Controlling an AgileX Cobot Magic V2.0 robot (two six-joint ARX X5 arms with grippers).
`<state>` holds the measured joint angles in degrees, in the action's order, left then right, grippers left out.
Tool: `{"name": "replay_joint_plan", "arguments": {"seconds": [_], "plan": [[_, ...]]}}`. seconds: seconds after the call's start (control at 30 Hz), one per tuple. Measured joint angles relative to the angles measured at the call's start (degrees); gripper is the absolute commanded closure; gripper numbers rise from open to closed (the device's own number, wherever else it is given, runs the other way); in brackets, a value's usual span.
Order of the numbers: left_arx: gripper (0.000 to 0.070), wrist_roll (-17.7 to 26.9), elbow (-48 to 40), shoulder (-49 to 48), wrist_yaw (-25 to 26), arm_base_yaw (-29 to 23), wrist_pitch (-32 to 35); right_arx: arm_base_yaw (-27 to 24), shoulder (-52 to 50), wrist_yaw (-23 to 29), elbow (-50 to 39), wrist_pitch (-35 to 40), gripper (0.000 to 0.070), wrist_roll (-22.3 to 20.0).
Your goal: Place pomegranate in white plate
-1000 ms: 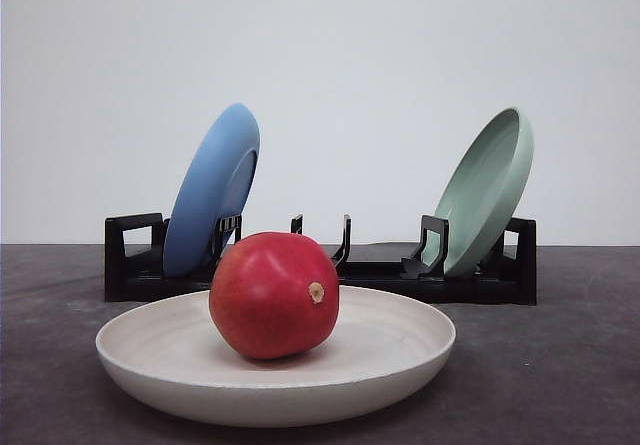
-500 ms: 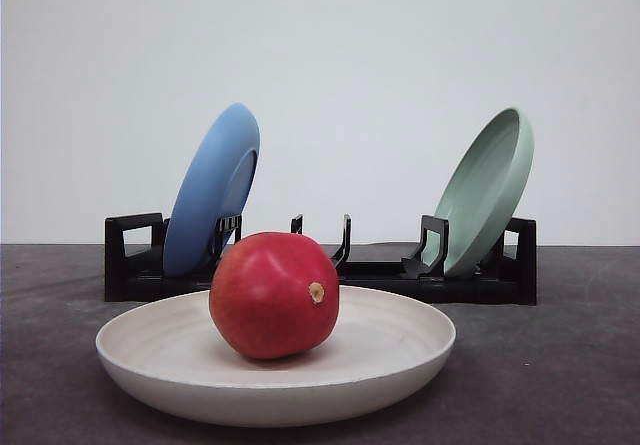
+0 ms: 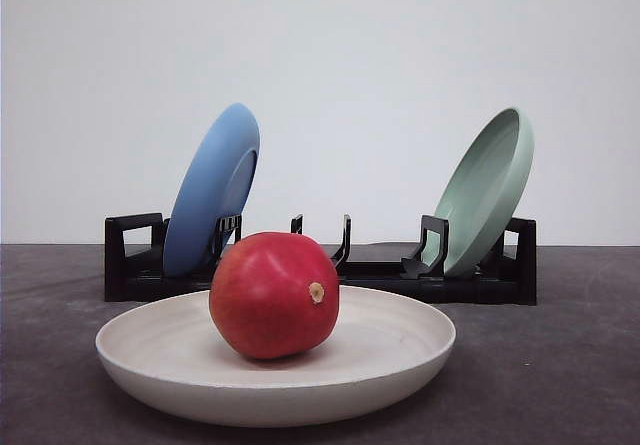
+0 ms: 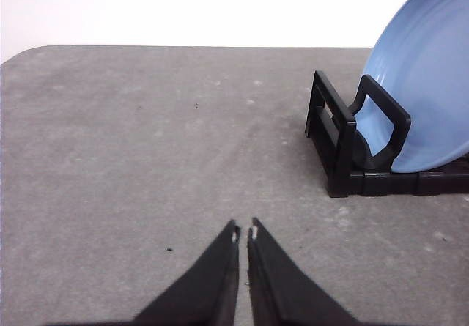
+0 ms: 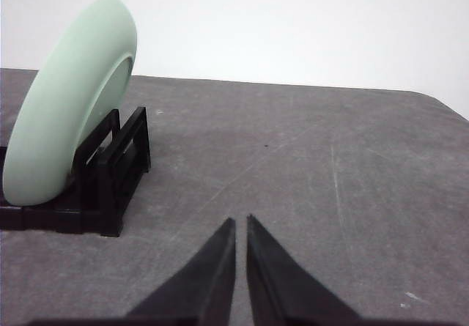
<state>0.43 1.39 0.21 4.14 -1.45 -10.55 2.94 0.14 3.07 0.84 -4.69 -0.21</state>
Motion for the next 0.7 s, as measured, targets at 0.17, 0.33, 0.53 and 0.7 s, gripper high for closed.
{"name": "replay_joint_plan", "arguments": {"seconds": [0.17,0.33,0.53,0.7], "plan": [[0.0700,0.00,0.00,0.00,0.02,0.00,0.00,0.00,0.00,0.00,0.00,0.00,0.0677,0.00],[0.0700,0.00,0.00,0.00,0.02,0.00,0.00,0.00,0.00,0.00,0.00,0.00,0.0677,0.00],[0.0700,0.00,0.00,0.00,0.00,0.00,0.00,0.00,0.00,0.00,0.00,0.00,0.0677,0.00],[0.0700,0.00,0.00,0.00,0.02,0.00,0.00,0.00,0.00,0.00,0.00,0.00,0.0677,0.00]]}}
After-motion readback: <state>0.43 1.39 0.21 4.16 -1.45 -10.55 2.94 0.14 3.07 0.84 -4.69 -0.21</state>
